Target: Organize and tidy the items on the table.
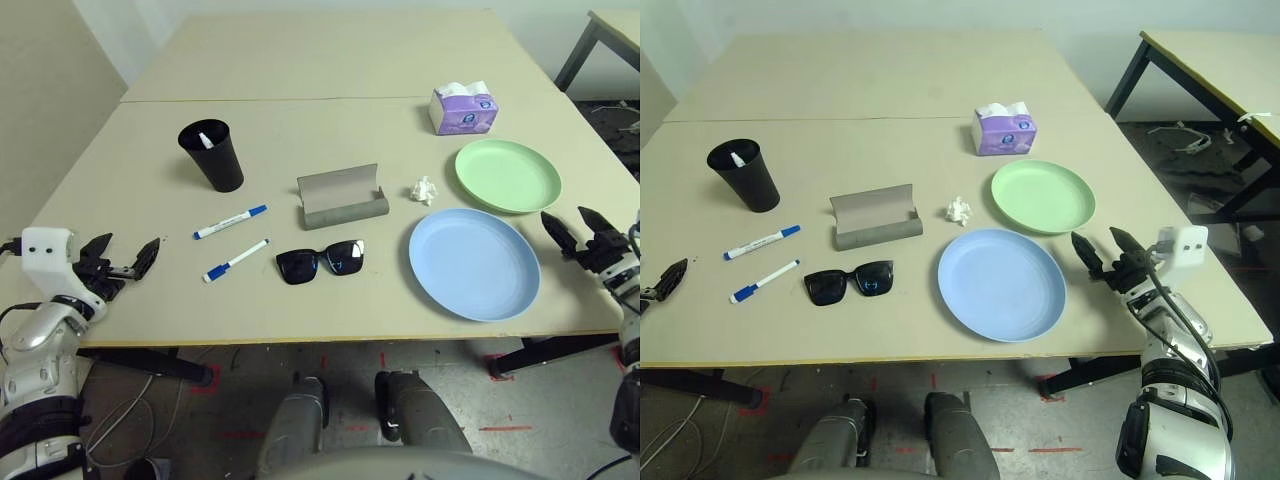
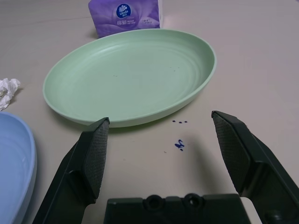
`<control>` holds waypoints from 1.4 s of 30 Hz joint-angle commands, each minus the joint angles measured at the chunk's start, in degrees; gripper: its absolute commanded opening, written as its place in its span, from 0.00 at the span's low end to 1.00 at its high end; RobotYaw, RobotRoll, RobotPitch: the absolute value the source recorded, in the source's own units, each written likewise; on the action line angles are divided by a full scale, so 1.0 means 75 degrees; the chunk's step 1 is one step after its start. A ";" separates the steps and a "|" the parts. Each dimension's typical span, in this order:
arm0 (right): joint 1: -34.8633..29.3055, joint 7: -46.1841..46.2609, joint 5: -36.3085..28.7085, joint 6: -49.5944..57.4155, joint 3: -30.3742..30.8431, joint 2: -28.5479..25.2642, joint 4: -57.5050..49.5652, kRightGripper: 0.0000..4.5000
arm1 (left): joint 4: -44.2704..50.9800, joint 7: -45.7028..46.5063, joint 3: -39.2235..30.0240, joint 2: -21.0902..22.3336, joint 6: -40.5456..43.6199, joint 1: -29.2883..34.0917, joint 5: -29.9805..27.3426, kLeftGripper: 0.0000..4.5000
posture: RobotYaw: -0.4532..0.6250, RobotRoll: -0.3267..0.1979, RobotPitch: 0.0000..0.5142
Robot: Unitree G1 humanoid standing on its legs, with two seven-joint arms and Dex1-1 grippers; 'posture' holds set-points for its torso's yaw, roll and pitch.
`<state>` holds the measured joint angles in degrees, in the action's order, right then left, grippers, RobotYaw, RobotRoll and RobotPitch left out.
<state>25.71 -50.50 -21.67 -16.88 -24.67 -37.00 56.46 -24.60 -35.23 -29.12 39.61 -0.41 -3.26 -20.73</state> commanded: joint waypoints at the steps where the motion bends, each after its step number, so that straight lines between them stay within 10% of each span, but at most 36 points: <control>1: 0.0029 -0.0020 0.0052 0.0049 0.0050 -0.0005 0.0048 0.99 | 0.0185 0.0000 -0.0053 0.0046 0.0092 0.0181 -0.0003 1.00 | 0.38 0.62 0.34; 14: 0.0071 -0.0070 0.0017 0.0041 -0.0057 -0.0352 0.0295 0.99 | 0.0548 0.0196 0.0142 -0.0380 0.0296 0.0009 -0.0105 1.00 | 0.37 0.62 0.35; 28: -0.0212 0.0111 -0.0200 0.0510 -0.0338 -0.0612 0.0151 0.99 | 0.2995 -0.2097 0.0339 -0.0623 0.1337 -0.0242 -0.2543 1.00 | 0.28 0.62 0.34; 34: -0.0592 0.0037 -0.0740 0.2348 -0.0364 -0.0713 -0.1413 0.99 | 0.3704 -0.3938 0.2126 0.0485 0.1937 -0.0480 -0.2049 1.00 | 0.25 0.62 0.34; 42: -0.1910 -0.0123 -0.1541 0.6001 -0.0167 -0.1579 -0.5268 0.99 | 0.2672 -0.4688 0.2905 0.0436 0.1475 -0.1442 -0.1336 1.00 | 0.18 0.62 0.36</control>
<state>12.66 -51.02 -31.38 22.74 -26.17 -47.90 21.58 -3.12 -69.40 -8.32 43.19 11.57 -13.92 -32.02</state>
